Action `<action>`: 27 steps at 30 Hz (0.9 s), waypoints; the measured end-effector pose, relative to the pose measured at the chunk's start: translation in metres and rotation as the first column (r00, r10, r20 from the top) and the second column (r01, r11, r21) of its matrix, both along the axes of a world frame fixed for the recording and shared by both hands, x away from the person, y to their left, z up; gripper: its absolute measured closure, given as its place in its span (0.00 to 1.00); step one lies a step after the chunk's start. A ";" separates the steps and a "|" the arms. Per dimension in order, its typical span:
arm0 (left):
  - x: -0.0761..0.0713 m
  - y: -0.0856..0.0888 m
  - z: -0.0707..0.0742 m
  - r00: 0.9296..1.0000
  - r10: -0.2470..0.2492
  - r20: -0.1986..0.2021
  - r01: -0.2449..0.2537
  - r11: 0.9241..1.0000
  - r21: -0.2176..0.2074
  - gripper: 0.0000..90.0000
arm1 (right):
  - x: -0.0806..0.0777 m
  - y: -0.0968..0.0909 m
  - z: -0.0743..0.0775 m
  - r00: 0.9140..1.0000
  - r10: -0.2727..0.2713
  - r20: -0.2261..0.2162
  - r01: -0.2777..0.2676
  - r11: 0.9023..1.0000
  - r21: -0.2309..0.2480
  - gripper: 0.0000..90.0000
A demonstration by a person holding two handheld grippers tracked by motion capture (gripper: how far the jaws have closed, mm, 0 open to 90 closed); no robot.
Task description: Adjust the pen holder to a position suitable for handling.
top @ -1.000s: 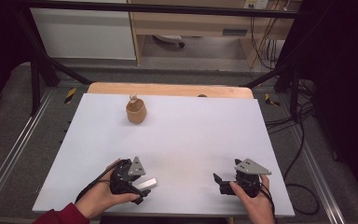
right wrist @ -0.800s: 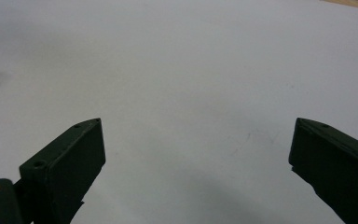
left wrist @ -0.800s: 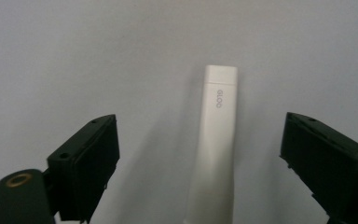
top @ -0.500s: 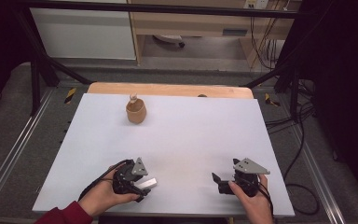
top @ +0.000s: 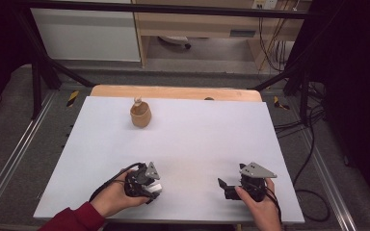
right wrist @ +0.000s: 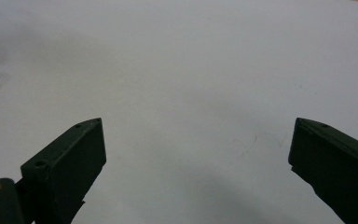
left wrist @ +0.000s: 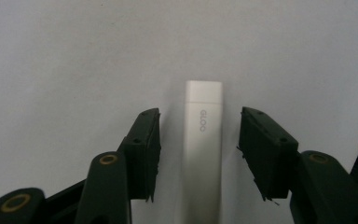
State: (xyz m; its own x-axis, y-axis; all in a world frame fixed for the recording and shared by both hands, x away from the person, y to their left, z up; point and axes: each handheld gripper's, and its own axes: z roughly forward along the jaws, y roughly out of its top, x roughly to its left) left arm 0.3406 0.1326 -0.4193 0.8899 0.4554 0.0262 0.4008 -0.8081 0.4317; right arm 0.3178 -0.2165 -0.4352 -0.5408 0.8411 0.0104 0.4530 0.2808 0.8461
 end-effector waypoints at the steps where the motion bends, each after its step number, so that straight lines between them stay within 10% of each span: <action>1: 0.001 -0.001 0.000 1.000 -0.002 -0.009 0.002 1.000 0.006 0.56 | 0.001 0.001 -0.001 1.000 0.001 -0.002 -0.001 1.000 0.002 0.05; 27: 0.004 -0.016 -0.004 0.999 0.004 -0.034 -0.002 0.999 0.052 0.72 | 0.001 0.002 -0.003 1.000 0.025 -0.017 -0.025 1.000 -0.018 0.05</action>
State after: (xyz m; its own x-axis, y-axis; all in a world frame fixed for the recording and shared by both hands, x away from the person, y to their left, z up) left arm 0.3442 0.1161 -0.4231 0.8892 0.4570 0.0199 0.4170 -0.8277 0.3754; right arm 0.3187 -0.2141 -0.4384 -0.5618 0.8273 0.0039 0.4593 0.3080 0.8332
